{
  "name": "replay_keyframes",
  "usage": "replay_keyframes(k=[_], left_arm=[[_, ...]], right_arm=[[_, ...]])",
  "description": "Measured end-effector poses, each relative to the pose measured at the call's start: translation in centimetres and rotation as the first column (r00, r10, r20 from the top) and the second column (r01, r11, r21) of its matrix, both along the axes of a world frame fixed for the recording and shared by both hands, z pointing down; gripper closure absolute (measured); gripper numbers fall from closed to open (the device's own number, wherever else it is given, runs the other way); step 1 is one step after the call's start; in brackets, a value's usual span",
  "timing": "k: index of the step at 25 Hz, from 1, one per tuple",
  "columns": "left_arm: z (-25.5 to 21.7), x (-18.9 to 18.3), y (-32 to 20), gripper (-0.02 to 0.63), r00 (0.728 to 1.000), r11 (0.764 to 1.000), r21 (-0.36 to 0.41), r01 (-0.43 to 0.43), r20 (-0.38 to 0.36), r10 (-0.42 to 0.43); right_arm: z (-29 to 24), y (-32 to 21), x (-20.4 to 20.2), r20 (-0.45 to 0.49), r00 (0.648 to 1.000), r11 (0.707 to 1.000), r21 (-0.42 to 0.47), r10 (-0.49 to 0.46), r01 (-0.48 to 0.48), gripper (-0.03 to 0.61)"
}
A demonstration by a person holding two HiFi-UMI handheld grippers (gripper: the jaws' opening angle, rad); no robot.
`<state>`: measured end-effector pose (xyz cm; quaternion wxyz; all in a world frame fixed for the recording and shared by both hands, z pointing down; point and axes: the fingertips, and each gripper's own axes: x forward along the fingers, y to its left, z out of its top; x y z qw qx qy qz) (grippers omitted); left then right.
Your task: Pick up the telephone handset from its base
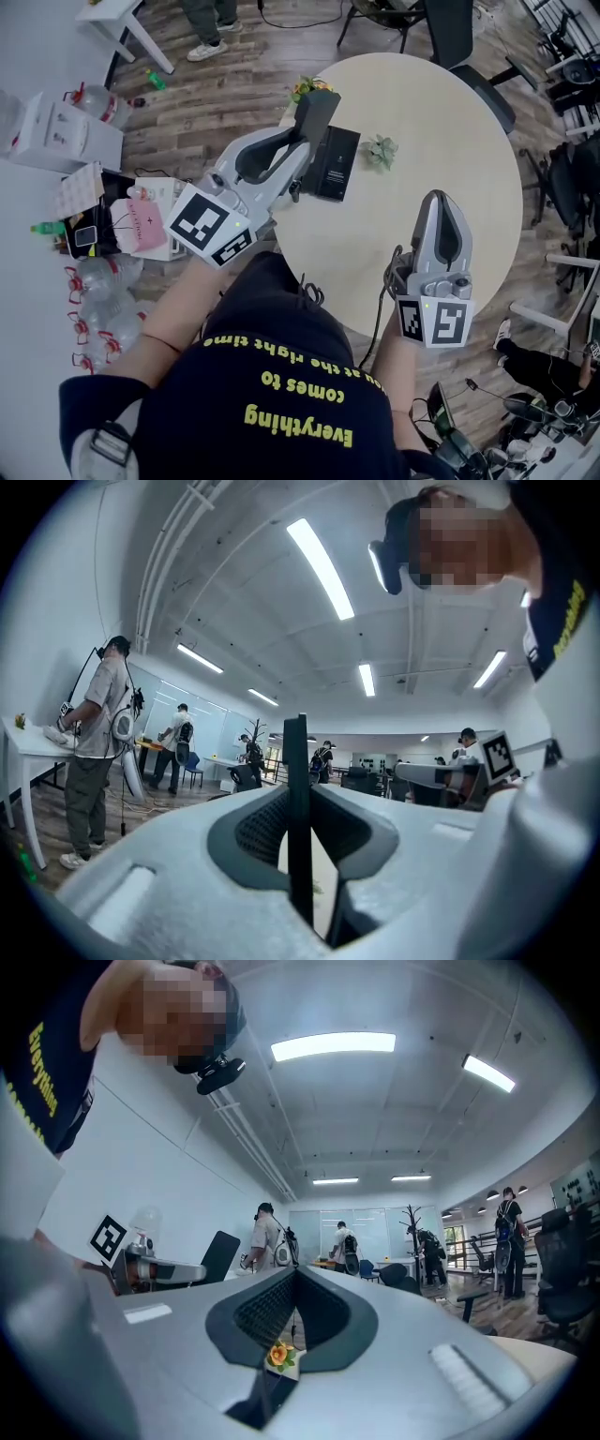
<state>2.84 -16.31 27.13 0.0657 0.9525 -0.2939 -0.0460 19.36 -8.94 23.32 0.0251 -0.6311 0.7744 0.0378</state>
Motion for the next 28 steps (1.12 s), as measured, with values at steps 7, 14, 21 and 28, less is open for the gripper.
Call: replay_keyframes(k=[7, 14, 21, 28], left_arm=[[-1.3, -0.1, 0.6, 0.54, 1.0, 0.999, 0.052, -0.008, -0.026, 0.009], [-2.6, -0.3, 1.3, 0.54, 0.997, 0.995, 0.1, -0.017, -0.076, 0.025], [-2.5, -0.4, 1.3, 0.54, 0.997, 0.993, 0.116, -0.023, -0.065, 0.031], [-2.4, -0.5, 1.1, 0.54, 0.996, 0.993, 0.112, -0.02, -0.08, 0.029]], right_arm=[[-1.0, 0.6, 0.2, -0.009, 1.0, 0.999, 0.034, 0.026, -0.025, 0.568], [-1.6, 1.5, 0.9, -0.008, 0.997, 0.995, 0.072, 0.071, -0.071, 0.567], [-1.7, 1.6, 0.4, -0.02, 0.997, 0.995, 0.073, 0.071, -0.07, 0.568], [-1.1, 1.5, -0.1, -0.027, 0.998, 0.997, 0.055, 0.056, -0.055, 0.568]])
